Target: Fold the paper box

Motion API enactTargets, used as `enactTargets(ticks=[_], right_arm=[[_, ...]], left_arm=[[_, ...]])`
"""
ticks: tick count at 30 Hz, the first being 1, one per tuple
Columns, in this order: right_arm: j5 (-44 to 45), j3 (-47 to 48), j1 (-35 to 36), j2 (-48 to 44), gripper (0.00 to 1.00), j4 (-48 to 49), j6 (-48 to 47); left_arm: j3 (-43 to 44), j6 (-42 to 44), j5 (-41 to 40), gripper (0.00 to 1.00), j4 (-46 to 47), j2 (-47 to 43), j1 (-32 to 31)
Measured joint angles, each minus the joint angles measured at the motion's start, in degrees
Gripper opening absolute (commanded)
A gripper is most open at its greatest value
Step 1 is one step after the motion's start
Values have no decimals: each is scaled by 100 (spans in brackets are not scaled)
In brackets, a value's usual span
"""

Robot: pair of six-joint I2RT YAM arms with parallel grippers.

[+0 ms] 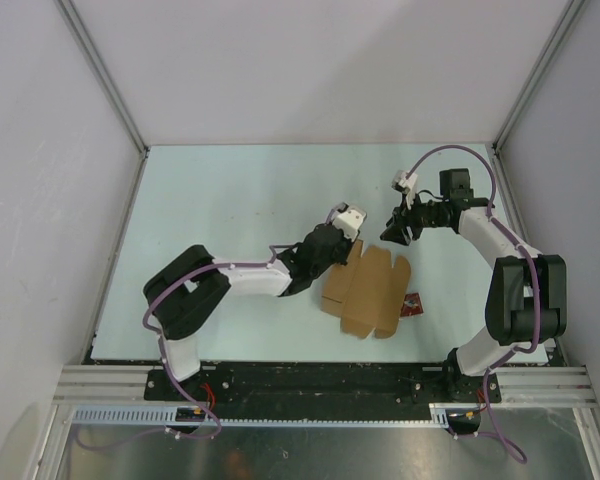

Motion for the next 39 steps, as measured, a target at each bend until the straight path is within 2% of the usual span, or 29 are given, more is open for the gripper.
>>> enactTargets(ticks=[12,22,29,39], right_arm=[[52,2,-76,-83,69,7,345],[302,4,-719,52,76,-356,1045],[328,4,-1104,483,81,-911,1248],[356,7,-1305,1075,82,-1672,1246]], left_arm=[[-511,39,-4,29,-428,-951,-20],[-1189,33,-68,30,-439,-2068,-26],[-1215,35,48,29,-435,-2142,-111],[-1333,35,39,29,-426,-2144,-127]])
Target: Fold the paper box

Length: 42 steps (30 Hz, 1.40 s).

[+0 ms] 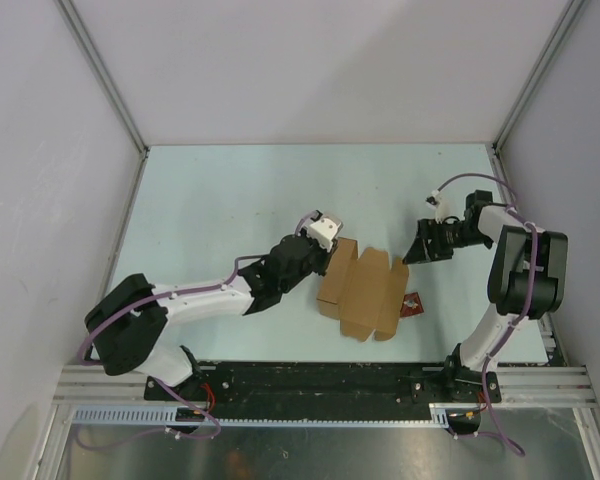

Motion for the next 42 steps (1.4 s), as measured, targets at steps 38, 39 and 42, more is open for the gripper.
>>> enactTargets(ticks=[38,39,42], right_arm=[[70,136,391,817,39,223,688],[79,136,391,820,36,232,684],[96,136,391,820,31,262,651]], left_arm=[[-297,0,-105,29,98,-96,0],[-297,0,-107,29,98,-98,0],[-299,0,-140,29,101,-103,0]])
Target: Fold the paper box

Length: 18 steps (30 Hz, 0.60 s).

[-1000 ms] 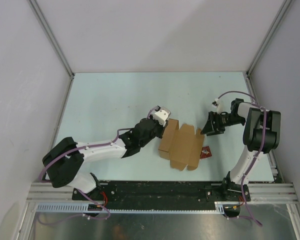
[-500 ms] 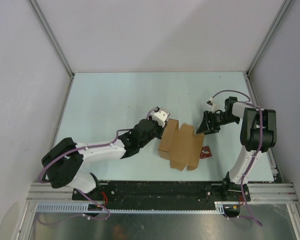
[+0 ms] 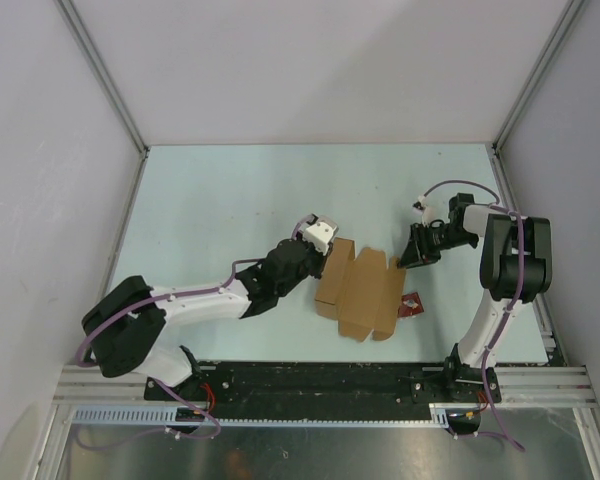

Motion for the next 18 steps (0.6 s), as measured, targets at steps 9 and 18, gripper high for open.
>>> enactTargets(ticks=[9,18], right_arm=[[-74,0,0,0,13,48,-293],[-229,463,0,0,0,-345,-719]], left_arm=[[-44,0,-50,30,7,-114,0],[-190,2,-144,30,22,-264,0]])
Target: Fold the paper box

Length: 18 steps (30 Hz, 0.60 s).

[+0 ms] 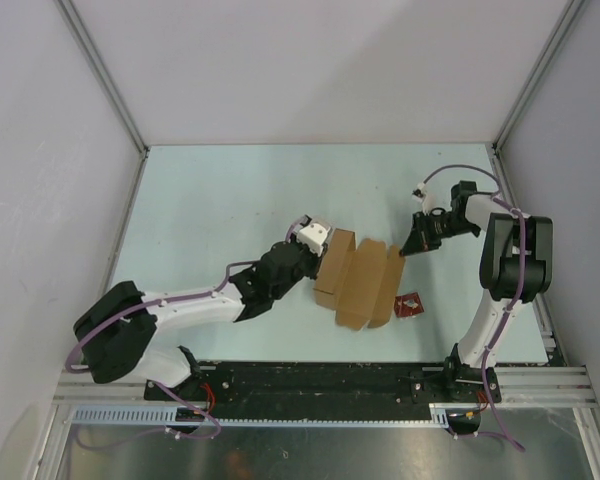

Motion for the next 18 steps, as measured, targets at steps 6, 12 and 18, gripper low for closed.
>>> enactTargets(ticks=[6,12,18], right_arm=[[92,822,81,0,0,-466,-203],[396,2387,409,389,0,-1648,-708],[787,4450,579,1526,0,-2756,-1237]], left_arm=[[-129,0,-55,30,4,-151,2],[-251,-2,-57,30,4,-251,7],[-402,-4,-61,30,7,-424,28]])
